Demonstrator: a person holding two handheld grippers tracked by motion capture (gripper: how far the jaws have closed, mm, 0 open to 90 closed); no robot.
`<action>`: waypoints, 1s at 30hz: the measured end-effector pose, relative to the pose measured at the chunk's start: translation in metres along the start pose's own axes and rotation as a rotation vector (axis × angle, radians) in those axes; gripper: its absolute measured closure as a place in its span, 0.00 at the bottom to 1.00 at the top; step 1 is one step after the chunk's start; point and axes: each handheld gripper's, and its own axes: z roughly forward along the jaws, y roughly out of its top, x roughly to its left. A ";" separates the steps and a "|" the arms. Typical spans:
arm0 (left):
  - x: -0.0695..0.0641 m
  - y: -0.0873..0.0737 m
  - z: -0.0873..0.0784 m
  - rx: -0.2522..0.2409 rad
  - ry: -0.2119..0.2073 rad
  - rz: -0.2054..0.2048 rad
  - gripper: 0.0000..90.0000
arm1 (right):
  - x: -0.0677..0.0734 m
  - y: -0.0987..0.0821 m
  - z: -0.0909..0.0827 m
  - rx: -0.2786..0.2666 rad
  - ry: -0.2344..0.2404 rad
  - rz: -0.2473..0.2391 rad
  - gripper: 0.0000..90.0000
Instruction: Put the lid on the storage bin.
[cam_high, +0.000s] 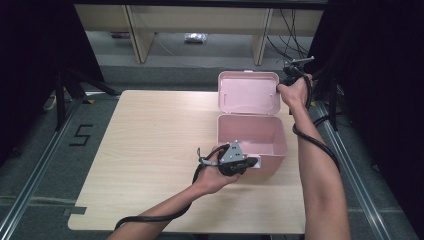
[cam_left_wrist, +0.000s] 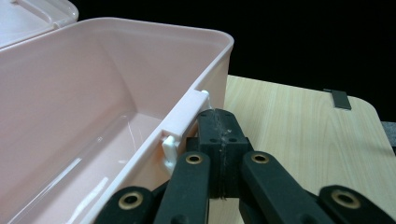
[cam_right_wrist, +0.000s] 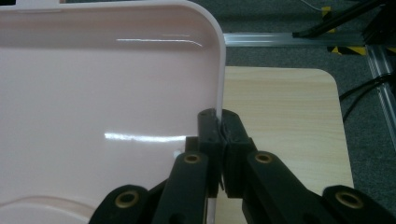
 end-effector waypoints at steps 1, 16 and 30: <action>0.000 0.000 0.000 -0.001 0.000 -0.001 1.00 | 0.000 0.000 -0.001 -0.003 -0.003 -0.001 1.00; 0.000 0.001 0.001 0.002 0.001 -0.001 1.00 | 0.001 -0.004 -0.011 -0.058 -0.008 -0.056 1.00; 0.000 0.001 0.002 0.001 0.000 -0.004 1.00 | 0.004 -0.009 -0.025 -0.094 -0.010 -0.075 1.00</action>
